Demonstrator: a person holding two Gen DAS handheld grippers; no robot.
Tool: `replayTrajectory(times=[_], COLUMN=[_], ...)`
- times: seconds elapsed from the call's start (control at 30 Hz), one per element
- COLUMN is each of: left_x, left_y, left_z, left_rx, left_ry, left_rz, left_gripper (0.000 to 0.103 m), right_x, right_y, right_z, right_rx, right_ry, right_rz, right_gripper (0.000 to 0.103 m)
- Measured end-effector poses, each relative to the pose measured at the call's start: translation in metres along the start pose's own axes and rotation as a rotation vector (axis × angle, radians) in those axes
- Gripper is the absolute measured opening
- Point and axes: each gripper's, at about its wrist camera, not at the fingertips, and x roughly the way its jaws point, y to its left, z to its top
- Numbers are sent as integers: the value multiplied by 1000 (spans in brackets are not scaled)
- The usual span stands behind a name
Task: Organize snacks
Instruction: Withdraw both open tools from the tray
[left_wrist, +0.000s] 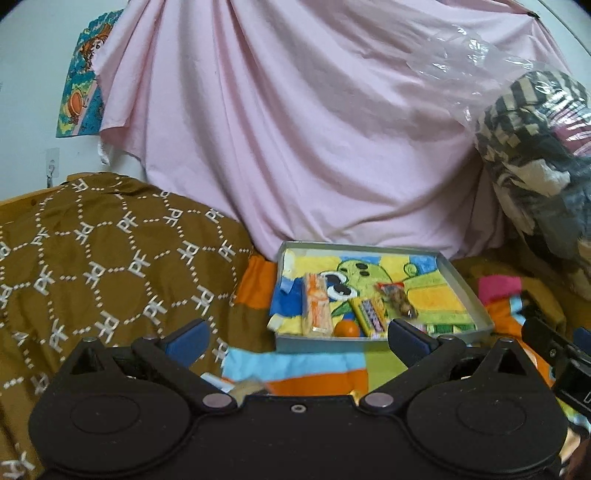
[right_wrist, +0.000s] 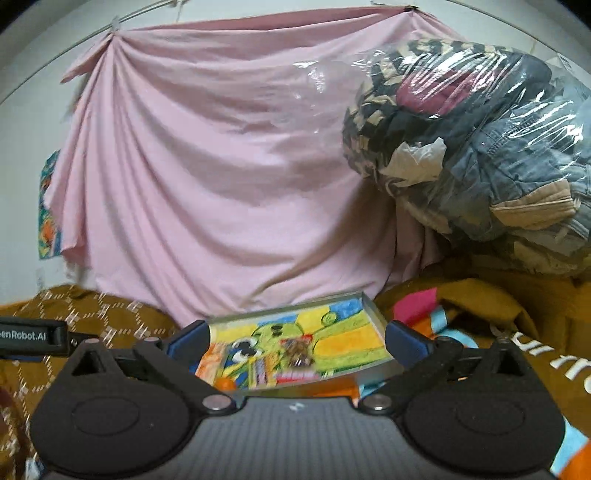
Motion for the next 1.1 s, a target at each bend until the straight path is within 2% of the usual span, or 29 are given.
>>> replayTrajectory(times=[0.17,0.4,0.6,0.87,0.97,1.1], left_x=[-26,-53,-66,-69,-65,-59], left_y=[10,32,51,82,88,91], left_z=[-13,-28,-47,-70,-74,-76], left_rx=[71,97,121,98,132,195], left_ry=[-7,19,80,173,229,267], left_rz=[17,24,33,63,52,41], left_gripper=[102,102,102,102,102,102], right_x=[-22,-38,-46,-45,-41,-39], right_y=[18,33,37,53,61,77], right_z=[-12,-24,-36,-50,-58,-68], right_rx=[-62,-74,-54,-109,-138,-197], right_ry=[41,112,200,255,289,324], right_rz=[37,76,106,163,204,261], right_gripper=[103,103,103,103,103,103])
